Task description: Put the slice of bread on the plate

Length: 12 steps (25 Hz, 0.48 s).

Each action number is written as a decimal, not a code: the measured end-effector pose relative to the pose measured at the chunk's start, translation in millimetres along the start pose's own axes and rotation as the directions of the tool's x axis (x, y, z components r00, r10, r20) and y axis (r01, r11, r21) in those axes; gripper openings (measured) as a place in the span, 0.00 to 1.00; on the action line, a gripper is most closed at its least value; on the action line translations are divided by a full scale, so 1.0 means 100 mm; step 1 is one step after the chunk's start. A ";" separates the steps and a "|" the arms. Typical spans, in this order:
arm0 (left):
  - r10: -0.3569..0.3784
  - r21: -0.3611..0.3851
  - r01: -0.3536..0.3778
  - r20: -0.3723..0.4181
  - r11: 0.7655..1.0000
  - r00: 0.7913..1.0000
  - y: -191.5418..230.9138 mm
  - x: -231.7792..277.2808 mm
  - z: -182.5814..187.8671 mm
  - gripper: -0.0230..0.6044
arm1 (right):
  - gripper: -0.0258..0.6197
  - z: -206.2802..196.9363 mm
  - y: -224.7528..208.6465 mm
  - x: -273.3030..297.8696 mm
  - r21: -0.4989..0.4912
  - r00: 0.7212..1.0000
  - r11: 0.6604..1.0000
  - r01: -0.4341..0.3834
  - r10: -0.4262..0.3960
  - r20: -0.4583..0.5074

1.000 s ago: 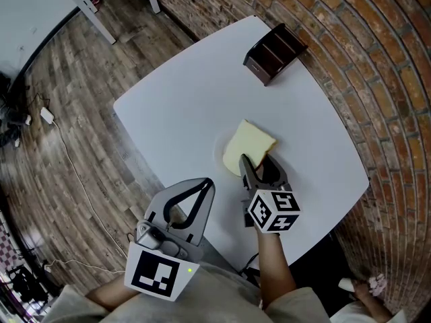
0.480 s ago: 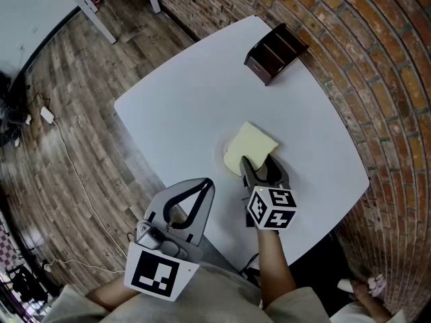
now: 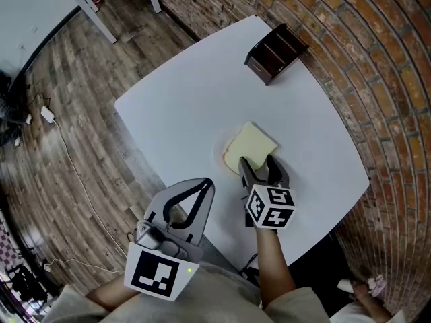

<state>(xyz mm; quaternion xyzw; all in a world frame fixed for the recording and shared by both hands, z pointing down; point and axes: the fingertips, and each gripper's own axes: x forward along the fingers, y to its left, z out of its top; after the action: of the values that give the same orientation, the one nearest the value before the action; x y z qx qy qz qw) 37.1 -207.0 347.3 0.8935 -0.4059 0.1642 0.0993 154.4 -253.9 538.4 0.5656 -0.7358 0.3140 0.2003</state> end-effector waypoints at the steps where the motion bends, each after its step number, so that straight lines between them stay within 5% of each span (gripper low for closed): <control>1: 0.001 -0.001 -0.001 -0.001 1.000 1.000 0.00 0.00 0.00 0.05 | 0.53 0.02 0.00 -0.01 -0.003 1.000 1.000 0.003 -0.003 0.008; 9: -0.003 -0.005 0.003 -0.001 1.000 1.000 -0.01 -0.01 0.01 0.05 | 0.53 0.20 0.04 -0.11 -0.027 0.997 1.000 0.014 -0.012 0.077; 12: -0.008 0.001 0.008 -0.001 1.000 1.000 -0.01 0.00 0.01 0.05 | 0.43 0.25 0.06 -0.15 -0.026 0.995 1.000 0.010 -0.007 0.102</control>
<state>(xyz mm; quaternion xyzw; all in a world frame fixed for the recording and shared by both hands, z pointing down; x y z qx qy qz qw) 38.0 -206.4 346.0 0.8951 -0.4021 0.1646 0.0997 153.9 -259.7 509.3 0.5812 -0.7468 0.2742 0.1713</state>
